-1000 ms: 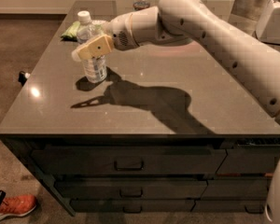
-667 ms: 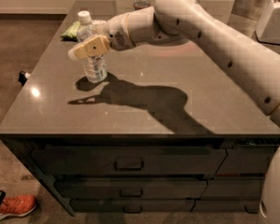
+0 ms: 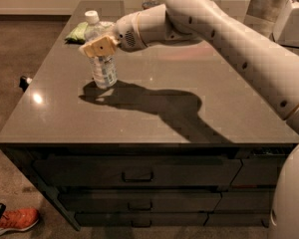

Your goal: Knock blue plastic bottle over

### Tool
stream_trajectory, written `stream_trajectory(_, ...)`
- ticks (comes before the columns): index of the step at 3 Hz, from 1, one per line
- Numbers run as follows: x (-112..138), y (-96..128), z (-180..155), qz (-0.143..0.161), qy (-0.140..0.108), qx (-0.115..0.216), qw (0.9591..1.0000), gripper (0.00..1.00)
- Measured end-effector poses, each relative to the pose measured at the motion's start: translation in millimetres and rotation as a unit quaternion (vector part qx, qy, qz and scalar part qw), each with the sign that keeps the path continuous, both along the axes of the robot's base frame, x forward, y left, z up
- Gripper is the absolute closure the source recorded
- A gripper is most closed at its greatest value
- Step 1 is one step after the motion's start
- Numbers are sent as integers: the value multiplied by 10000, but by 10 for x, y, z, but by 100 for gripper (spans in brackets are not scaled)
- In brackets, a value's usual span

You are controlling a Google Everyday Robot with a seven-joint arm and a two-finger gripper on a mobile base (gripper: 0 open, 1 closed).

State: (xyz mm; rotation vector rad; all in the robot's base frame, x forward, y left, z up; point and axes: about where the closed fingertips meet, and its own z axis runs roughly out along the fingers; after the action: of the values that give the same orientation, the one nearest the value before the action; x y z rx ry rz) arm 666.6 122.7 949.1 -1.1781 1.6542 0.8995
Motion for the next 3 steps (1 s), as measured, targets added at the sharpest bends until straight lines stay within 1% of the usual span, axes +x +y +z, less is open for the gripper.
stream_trajectory(1,92,-355,140,-231,-43,-296,9993,93)
stream_trajectory(2,137,-817,244,-457,-67,-702,9965,100)
stream_trajectory(3,107,-1201,293,-544,-95,-1088,9925,100)
